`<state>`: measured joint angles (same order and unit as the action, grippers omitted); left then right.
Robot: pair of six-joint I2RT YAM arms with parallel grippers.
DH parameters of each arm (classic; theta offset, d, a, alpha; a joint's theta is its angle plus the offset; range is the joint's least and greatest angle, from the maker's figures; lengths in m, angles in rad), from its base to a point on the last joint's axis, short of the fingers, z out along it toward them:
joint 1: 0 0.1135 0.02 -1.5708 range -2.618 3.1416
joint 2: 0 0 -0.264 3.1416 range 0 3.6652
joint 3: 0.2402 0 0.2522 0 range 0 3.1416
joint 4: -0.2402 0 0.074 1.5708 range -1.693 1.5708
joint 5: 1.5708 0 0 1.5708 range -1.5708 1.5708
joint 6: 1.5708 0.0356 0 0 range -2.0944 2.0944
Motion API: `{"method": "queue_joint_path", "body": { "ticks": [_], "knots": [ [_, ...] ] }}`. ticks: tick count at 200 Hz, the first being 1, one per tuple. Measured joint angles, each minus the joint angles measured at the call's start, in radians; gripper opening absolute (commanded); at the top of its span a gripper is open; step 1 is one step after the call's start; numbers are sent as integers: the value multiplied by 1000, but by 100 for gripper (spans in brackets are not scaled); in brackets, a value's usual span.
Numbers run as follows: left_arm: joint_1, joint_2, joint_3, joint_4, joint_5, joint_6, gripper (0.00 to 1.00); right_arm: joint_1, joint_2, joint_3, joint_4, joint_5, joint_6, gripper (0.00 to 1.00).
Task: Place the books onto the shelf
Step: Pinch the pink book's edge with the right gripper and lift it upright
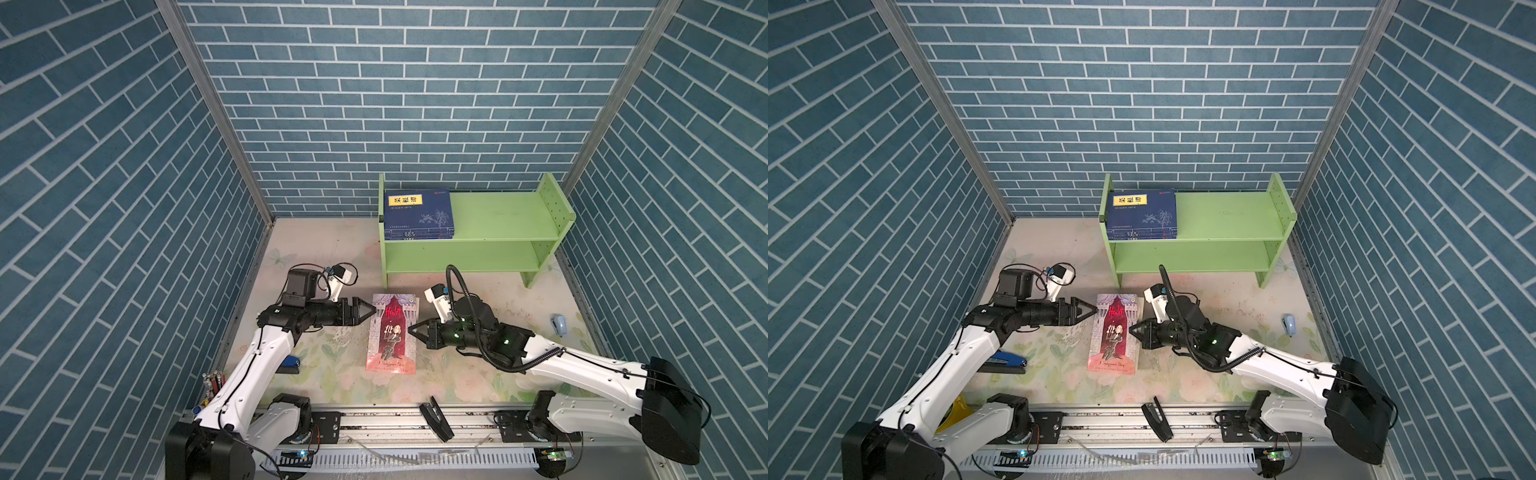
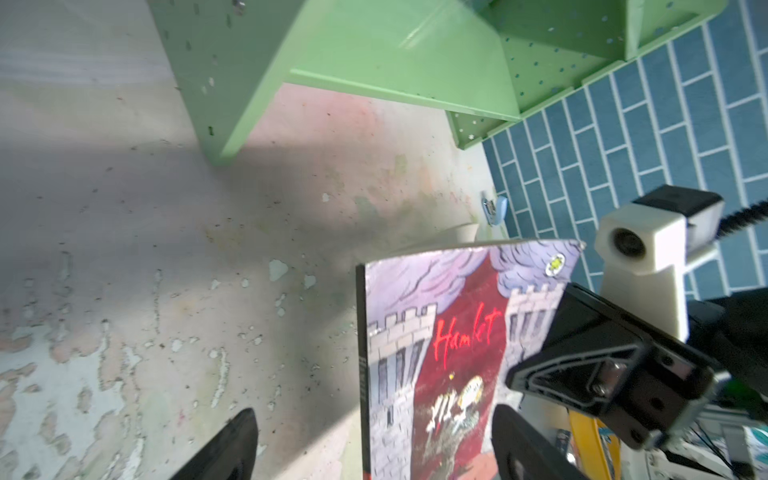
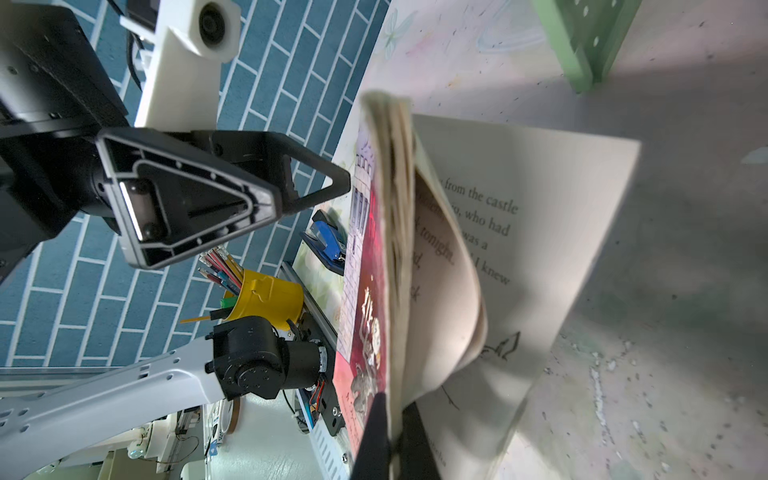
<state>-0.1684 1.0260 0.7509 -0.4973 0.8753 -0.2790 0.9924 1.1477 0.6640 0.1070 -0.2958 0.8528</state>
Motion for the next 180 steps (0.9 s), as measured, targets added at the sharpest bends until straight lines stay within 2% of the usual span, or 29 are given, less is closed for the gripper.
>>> {"method": "queue_joint_path", "body": {
  "ticks": [29, 71, 89, 136, 160, 180],
  "knots": [
    [0, -5, -27, 41, 121, -33, 92, -23, -41, 0, -49, -26, -23, 0],
    [-2, 15, -39, 57, 181, -52, 92, -44, -70, 0, -55, -71, -25, 0],
    [-20, 25, -39, 82, 209, -69, 87, -50, -70, 0, -42, -90, -24, 0],
    [-102, 75, -40, 122, 275, -104, 45, -53, -48, 1, -6, -150, -24, 0],
    [-105, 101, -39, 139, 295, -151, 16, -56, -34, 1, 6, -171, -24, 0],
    [-105, 106, -37, 158, 307, -177, 0, -61, -33, 1, 3, -171, -21, 27]
  ]
}}
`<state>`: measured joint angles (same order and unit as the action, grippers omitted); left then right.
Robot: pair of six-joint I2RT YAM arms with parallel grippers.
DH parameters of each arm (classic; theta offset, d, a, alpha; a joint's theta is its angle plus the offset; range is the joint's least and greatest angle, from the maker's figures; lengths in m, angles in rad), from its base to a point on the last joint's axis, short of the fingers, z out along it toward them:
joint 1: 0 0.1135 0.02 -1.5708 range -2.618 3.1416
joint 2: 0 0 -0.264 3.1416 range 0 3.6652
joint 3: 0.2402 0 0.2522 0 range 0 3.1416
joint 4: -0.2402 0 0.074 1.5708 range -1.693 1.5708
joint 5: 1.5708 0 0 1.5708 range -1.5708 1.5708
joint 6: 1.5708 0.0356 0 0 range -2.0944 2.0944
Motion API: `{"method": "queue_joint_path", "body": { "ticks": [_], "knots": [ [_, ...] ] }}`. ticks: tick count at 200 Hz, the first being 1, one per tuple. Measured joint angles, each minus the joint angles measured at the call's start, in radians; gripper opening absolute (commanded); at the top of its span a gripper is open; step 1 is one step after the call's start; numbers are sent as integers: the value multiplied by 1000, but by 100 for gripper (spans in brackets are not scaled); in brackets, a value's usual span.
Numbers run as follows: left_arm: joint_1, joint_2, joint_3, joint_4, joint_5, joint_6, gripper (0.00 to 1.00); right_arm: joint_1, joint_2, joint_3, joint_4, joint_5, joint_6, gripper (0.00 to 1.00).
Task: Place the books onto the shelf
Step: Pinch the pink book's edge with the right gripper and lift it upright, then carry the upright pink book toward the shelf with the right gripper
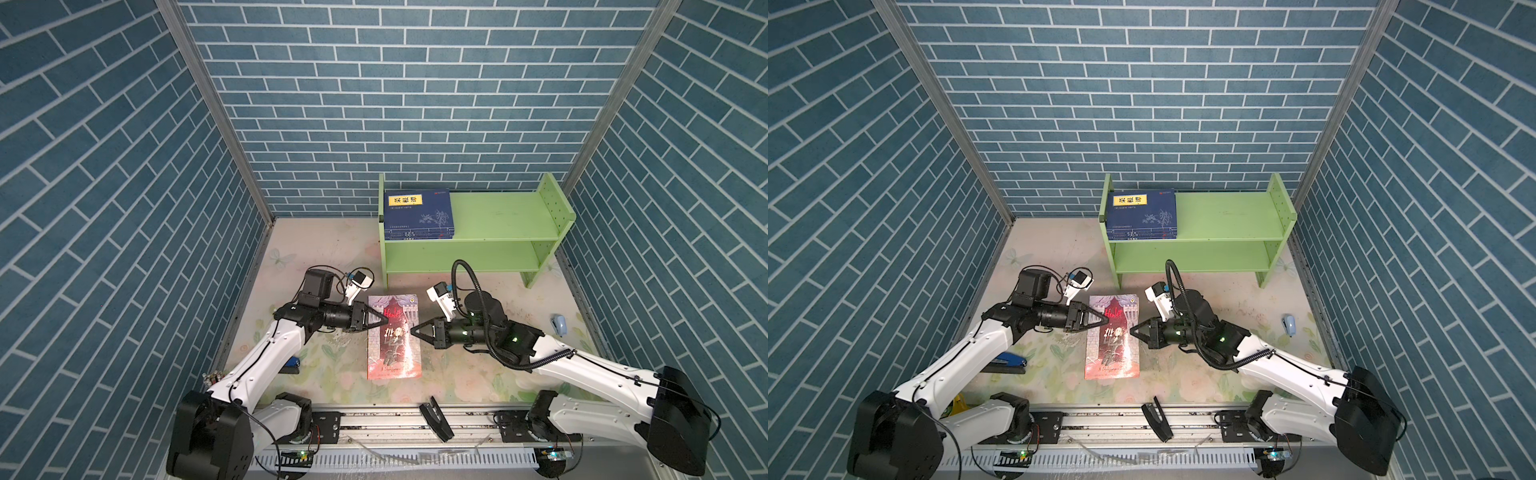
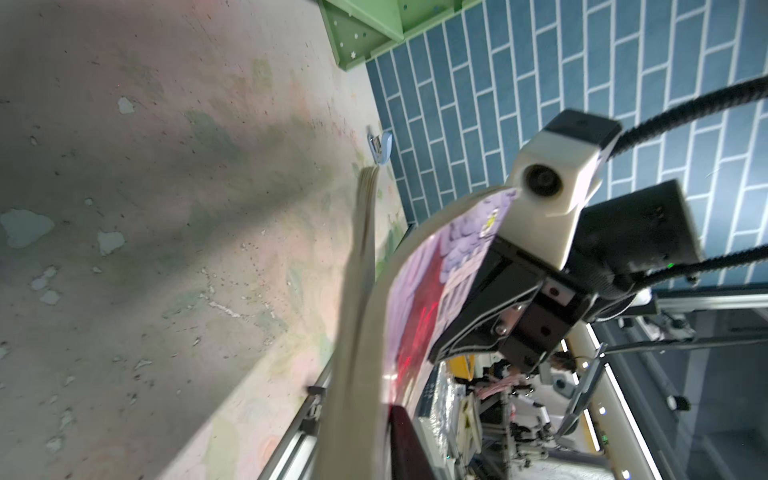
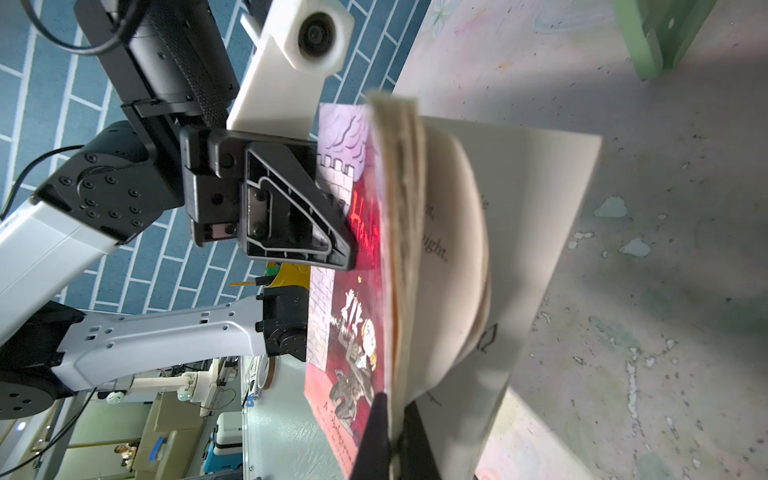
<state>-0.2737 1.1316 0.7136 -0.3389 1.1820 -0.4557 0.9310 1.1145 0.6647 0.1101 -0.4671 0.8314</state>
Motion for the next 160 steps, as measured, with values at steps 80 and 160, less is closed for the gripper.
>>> {"method": "queue_joint_path", "body": {
  "ticks": [80, 160],
  "knots": [
    [0, 43, 267, -31, 7, -32, 0, -21, -399, -46, -112, 275, 4, 87],
    [12, 3, 579, 225, -167, -285, 0, -22, -509, -35, -31, 312, 29, 88]
  ]
}}
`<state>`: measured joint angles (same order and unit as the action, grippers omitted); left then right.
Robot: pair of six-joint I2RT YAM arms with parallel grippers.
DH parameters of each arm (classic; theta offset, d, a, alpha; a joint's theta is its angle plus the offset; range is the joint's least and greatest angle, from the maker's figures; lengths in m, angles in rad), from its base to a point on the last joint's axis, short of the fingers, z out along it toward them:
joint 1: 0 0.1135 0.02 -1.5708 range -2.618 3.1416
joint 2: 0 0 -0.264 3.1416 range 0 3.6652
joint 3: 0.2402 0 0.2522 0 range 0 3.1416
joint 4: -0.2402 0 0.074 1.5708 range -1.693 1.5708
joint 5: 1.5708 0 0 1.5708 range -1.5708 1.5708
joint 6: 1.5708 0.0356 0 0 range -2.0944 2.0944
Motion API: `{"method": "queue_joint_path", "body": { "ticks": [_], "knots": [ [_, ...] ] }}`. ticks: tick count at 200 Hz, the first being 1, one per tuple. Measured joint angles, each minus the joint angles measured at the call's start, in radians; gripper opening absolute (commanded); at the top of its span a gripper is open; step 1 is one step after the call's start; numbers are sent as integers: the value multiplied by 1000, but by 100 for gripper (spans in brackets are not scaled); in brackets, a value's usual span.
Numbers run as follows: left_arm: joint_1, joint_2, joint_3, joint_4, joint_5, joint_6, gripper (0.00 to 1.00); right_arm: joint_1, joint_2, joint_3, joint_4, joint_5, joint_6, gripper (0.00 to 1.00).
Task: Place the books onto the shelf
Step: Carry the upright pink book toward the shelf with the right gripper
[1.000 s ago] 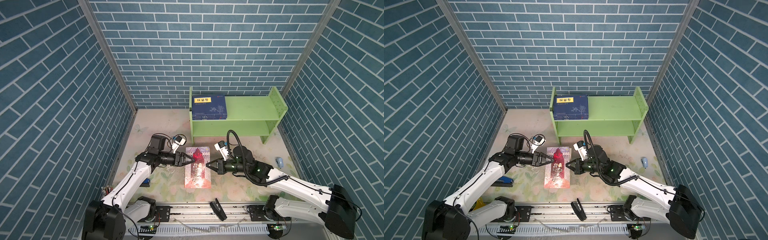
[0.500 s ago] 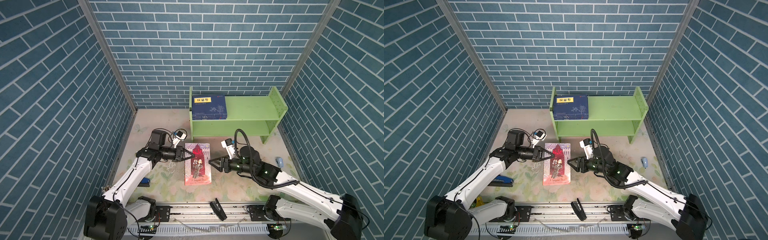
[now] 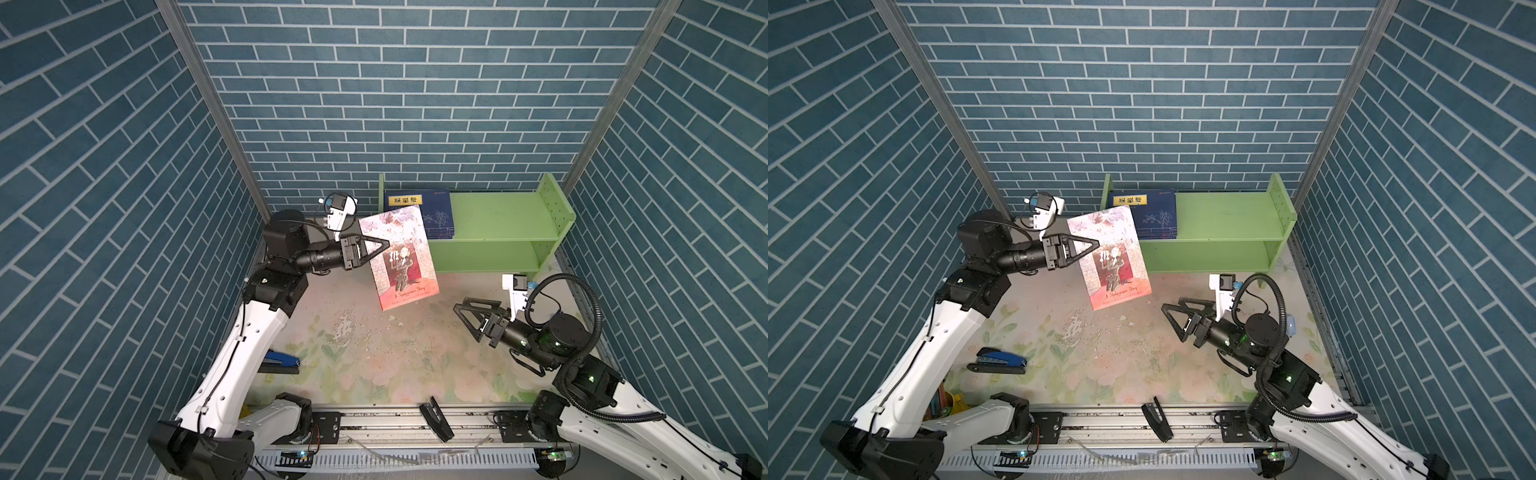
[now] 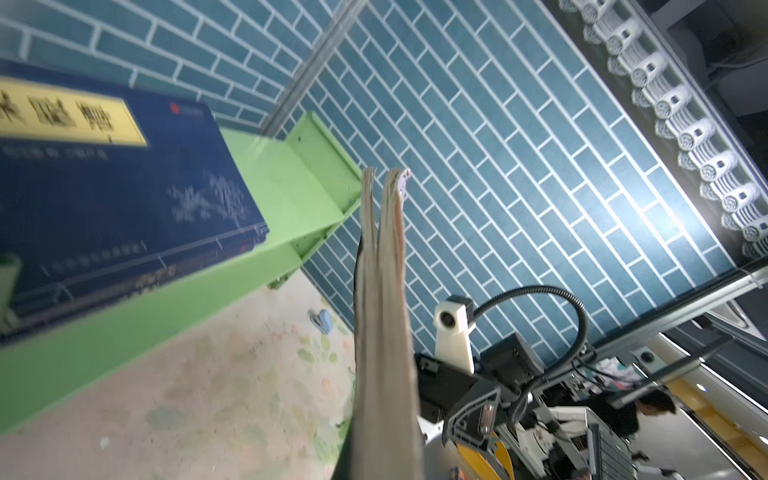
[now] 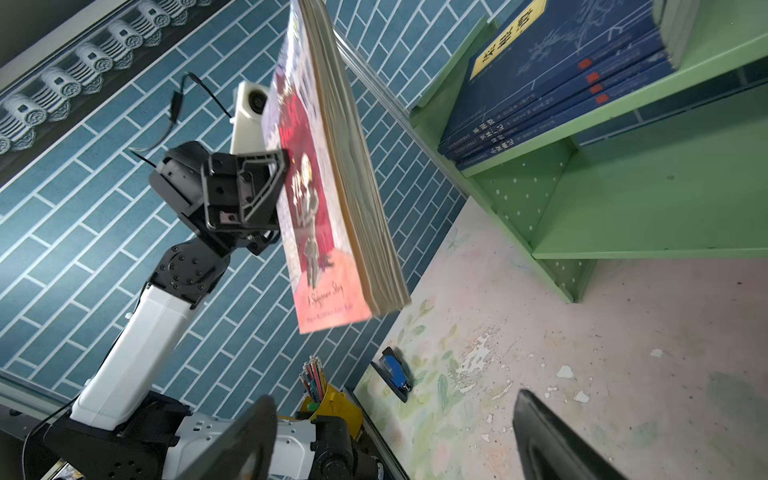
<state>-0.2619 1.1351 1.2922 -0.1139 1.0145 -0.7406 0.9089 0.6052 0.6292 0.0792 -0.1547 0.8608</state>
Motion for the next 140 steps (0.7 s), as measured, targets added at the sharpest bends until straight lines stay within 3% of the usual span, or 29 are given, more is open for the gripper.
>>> {"method": "queue_joint_path", "body": {
  "ticks": [31, 50, 140],
  "knots": [
    [47, -14, -60, 228, -86, -253, 0, 0, 172, 20, 188, -60, 37, 87],
    [58, -3, -105, 284, -122, -346, 0, 0, 278, 39, 286, -89, 58, 87],
    [58, -3, -176, 404, -166, -487, 0, 0, 594, 153, 674, -157, 140, 82]
  ]
}}
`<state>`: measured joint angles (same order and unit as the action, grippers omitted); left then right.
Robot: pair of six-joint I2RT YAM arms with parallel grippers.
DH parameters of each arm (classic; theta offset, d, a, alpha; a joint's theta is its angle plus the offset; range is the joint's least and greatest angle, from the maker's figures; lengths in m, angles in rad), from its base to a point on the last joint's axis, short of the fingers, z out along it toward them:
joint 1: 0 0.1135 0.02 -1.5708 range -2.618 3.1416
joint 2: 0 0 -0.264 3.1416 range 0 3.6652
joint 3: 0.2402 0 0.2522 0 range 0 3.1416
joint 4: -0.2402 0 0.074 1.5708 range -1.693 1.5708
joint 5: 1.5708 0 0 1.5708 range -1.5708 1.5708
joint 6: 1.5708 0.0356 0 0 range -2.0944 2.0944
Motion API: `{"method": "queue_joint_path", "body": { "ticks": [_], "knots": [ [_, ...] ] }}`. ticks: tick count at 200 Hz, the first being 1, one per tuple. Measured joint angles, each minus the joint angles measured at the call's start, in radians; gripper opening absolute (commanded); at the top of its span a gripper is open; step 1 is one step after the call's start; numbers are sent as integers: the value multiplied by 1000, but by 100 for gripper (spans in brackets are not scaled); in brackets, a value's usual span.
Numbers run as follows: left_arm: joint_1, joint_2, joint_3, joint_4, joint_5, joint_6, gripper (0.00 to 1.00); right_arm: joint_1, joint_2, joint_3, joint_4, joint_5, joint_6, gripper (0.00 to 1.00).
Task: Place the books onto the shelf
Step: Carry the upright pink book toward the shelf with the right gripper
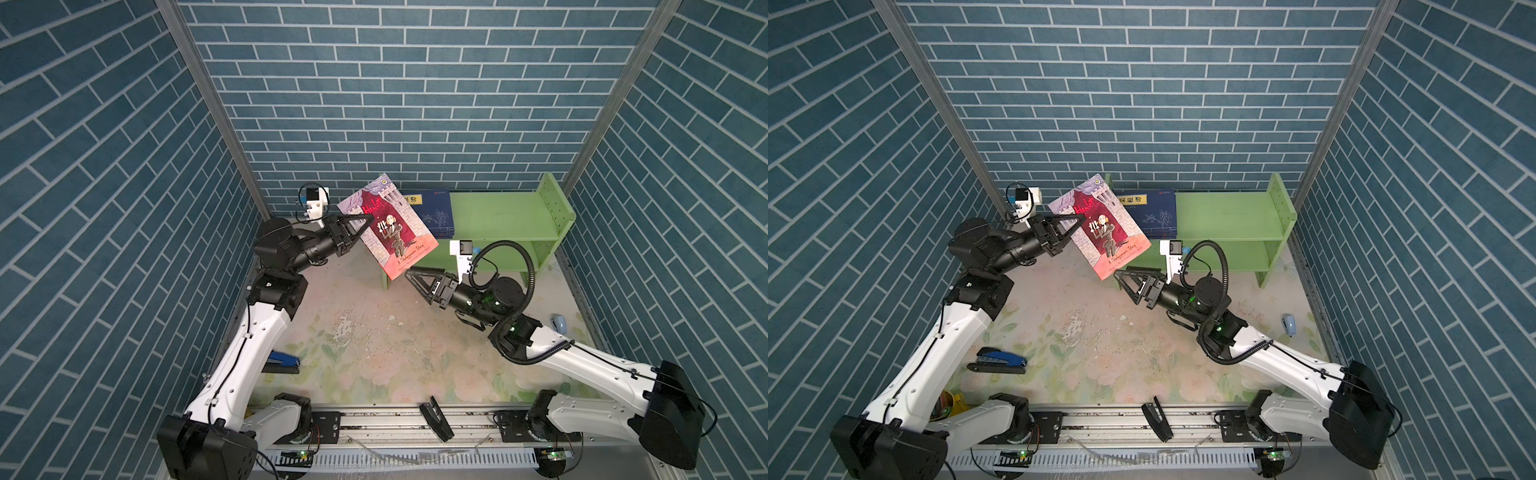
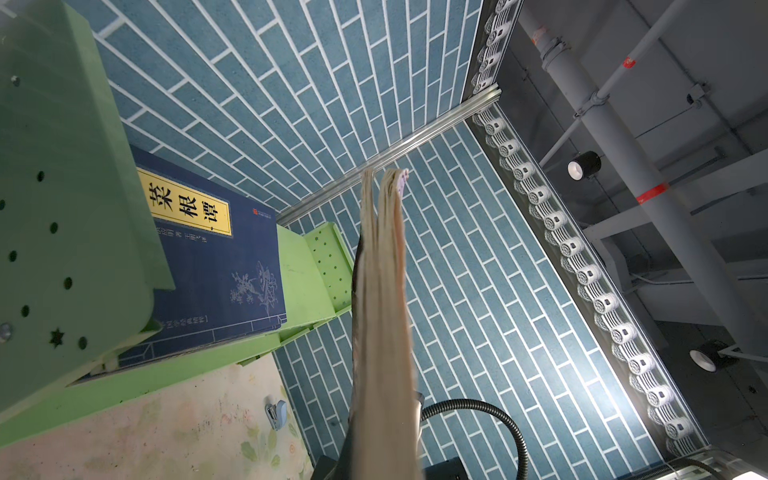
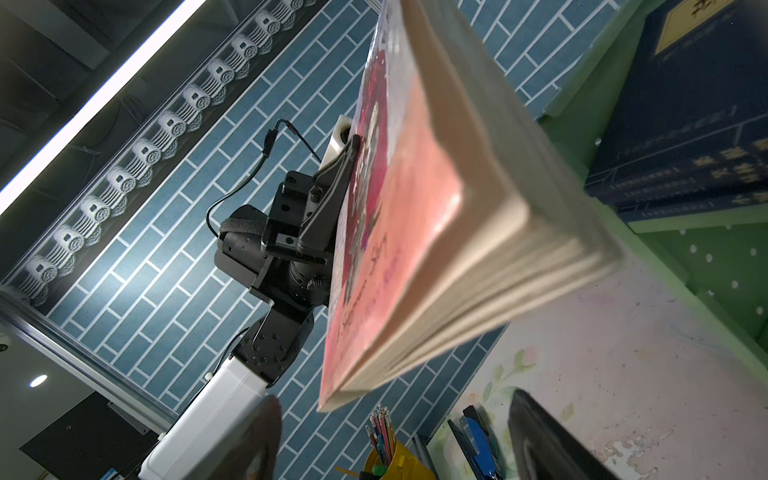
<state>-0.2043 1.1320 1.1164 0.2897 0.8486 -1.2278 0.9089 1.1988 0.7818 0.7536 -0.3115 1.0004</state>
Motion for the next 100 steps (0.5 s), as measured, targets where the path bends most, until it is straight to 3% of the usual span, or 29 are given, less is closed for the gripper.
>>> {"method": "queue_joint_path", "body": {
  "ticks": [24, 64, 73, 90, 100],
  "knots": [
    [-6, -7, -25, 18, -7, -14, 0, 0, 60, 36, 60, -8, 19, 63],
    [-11, -27, -86, 21, -18, -17, 3, 0, 122, 82, 130, -18, 47, 8],
    [-12, -29, -94, 22, -20, -14, 12, 0, 127, 84, 130, -18, 56, 0],
    [-11, -37, -97, 14, -22, 5, 47, -5, 133, 83, 121, -20, 72, 0],
    [-13, -45, -97, -1, -12, 43, 60, -11, 127, 80, 119, -26, 72, 0]
  ]
}}
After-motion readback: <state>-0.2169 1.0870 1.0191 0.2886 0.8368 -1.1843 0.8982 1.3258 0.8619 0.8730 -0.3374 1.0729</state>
